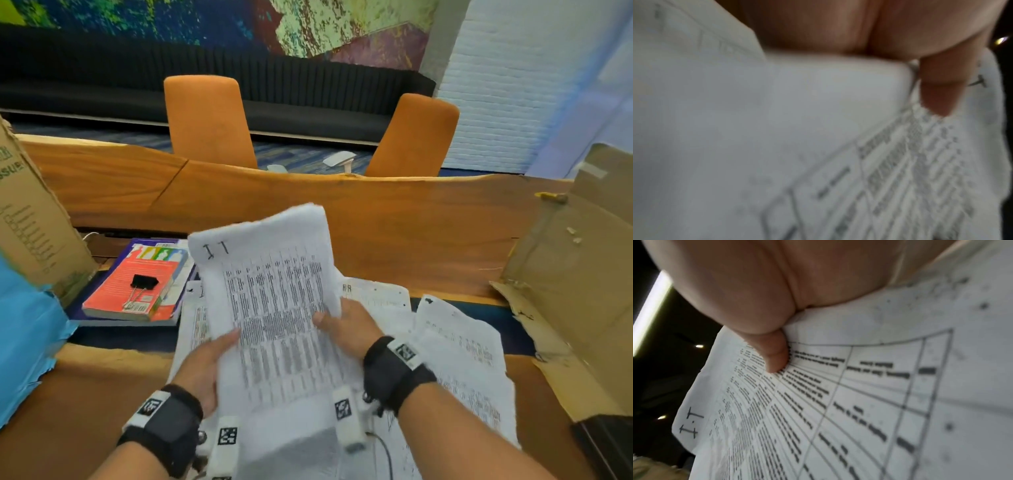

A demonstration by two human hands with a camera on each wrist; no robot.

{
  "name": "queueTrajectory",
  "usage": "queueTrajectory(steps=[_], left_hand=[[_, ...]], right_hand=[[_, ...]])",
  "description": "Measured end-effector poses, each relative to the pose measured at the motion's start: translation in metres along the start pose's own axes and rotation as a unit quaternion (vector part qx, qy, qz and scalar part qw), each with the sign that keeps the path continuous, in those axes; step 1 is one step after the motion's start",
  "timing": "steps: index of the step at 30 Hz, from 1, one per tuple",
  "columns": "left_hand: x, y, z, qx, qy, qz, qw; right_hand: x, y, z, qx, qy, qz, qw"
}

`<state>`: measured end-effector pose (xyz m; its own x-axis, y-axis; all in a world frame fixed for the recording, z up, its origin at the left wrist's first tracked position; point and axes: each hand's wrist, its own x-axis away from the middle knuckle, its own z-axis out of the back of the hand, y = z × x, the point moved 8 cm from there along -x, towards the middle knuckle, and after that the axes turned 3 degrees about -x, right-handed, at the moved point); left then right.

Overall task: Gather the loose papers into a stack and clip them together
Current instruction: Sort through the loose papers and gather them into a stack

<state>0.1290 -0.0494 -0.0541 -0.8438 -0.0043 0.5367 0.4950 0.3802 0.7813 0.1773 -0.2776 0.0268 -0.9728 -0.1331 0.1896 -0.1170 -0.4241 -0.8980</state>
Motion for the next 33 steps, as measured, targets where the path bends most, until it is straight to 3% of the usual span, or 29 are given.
queueTrajectory(steps=[2, 5, 8, 11, 14, 16, 19, 23, 25, 30, 33], left_hand=[[-0.002, -0.018, 0.007, -0.071, 0.038, 0.003, 0.997], [-0.010, -0.045, 0.028, -0.157, 0.073, 0.022, 0.985], [-0.009, -0.065, 0.047, -0.225, 0.104, 0.039, 0.968], [-0.005, -0.079, 0.059, -0.257, 0.130, 0.042, 0.957], [-0.005, -0.083, 0.063, -0.264, 0.144, 0.047, 0.953], [-0.008, -0.085, 0.066, -0.262, 0.148, 0.059, 0.952], [-0.018, -0.094, 0.076, -0.263, 0.150, 0.079, 0.950], [-0.018, -0.096, 0.077, -0.256, 0.152, 0.087, 0.951], [-0.019, -0.097, 0.078, -0.249, 0.144, 0.090, 0.954], [-0.009, -0.092, 0.075, -0.164, 0.156, 0.126, 0.966], [-0.011, -0.092, 0.077, -0.137, 0.155, 0.140, 0.968]], right_hand=[[0.008, 0.037, -0.017, -0.023, -0.029, -0.049, 0.998], [0.015, 0.083, -0.011, 0.081, -0.065, -0.085, 0.991], [0.006, 0.130, 0.058, 0.160, 0.024, -0.136, 0.977], [0.002, 0.167, 0.143, 0.237, 0.133, -0.188, 0.944], [0.008, 0.222, 0.183, 0.349, 0.105, -0.248, 0.897], [0.018, 0.254, 0.188, 0.351, 0.075, -0.292, 0.886], [0.019, 0.249, 0.190, 0.407, 0.045, -0.283, 0.867], [0.010, 0.206, 0.183, 0.490, 0.023, -0.234, 0.839], [0.006, 0.190, 0.177, 0.482, 0.028, -0.205, 0.851], [-0.002, 0.166, 0.150, 0.356, 0.003, -0.129, 0.926], [-0.006, 0.170, 0.127, 0.334, -0.033, -0.139, 0.932]])
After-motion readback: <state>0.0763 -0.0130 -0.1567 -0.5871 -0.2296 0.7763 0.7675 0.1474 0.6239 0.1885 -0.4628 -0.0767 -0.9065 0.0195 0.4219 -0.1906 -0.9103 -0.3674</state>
